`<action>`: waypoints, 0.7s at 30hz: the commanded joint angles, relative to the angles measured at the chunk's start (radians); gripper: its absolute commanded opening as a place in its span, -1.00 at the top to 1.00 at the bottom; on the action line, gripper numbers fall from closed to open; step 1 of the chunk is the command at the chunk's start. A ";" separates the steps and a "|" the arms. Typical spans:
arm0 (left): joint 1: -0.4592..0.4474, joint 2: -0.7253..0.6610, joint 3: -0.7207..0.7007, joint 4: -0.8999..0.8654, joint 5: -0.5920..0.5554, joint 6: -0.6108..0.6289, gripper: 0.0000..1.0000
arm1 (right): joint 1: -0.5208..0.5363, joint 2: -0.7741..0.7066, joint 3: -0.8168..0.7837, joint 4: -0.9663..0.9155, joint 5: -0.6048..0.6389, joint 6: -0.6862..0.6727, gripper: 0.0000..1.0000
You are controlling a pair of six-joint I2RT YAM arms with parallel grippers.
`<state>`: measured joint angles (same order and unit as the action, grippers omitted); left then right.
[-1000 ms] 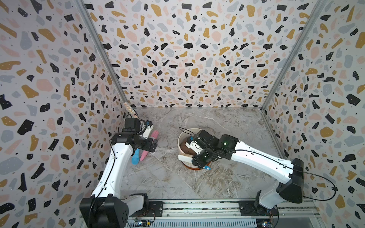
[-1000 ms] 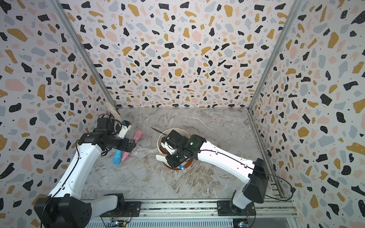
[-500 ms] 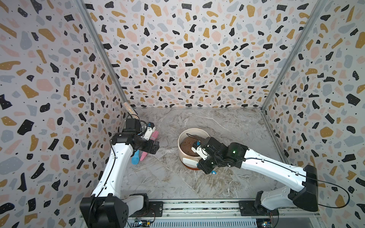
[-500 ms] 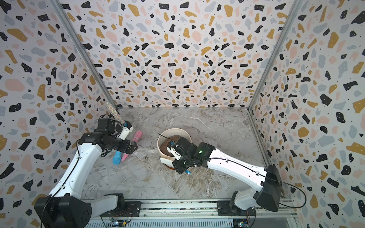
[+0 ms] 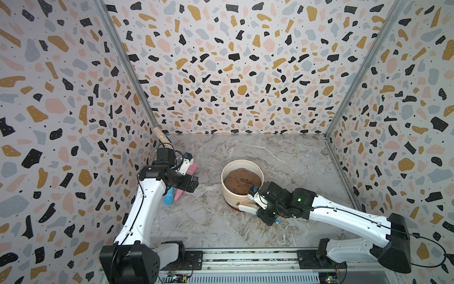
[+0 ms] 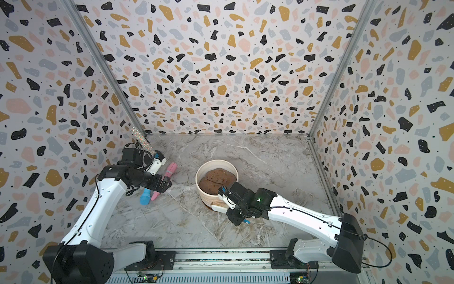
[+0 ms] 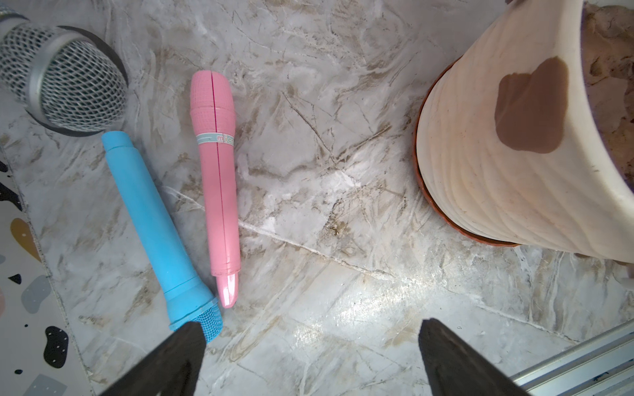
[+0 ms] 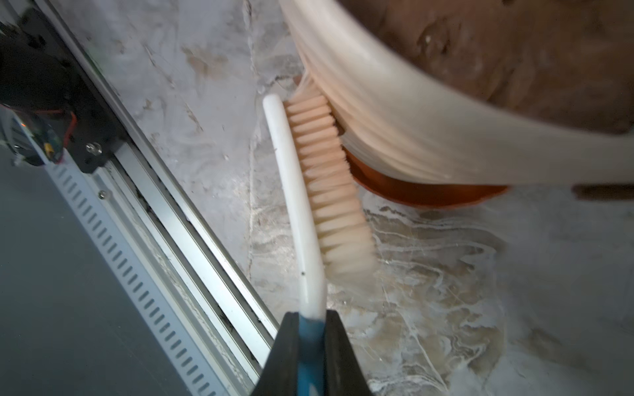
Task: Scrub the dried mud off the ceramic pot
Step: Brush off the soil from the pot, then rotate the pot on the tray.
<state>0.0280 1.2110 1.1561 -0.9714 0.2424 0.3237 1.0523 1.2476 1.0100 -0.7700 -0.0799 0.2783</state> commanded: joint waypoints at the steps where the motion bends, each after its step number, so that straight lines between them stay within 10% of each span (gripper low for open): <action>1: 0.004 -0.001 -0.013 -0.006 0.032 0.015 -1.00 | -0.016 -0.050 -0.023 -0.052 0.009 -0.039 1.00; 10: 0.004 -0.028 0.008 -0.046 0.132 0.069 -0.99 | -0.008 -0.159 -0.057 -0.059 -0.377 -0.158 1.00; 21: -0.046 -0.029 0.146 -0.174 0.339 0.215 -0.89 | -0.118 -0.223 0.091 0.043 -0.192 0.128 1.00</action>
<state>0.0082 1.1934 1.2346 -1.1057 0.5129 0.4797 0.9825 1.0412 1.0046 -0.8112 -0.2691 0.2783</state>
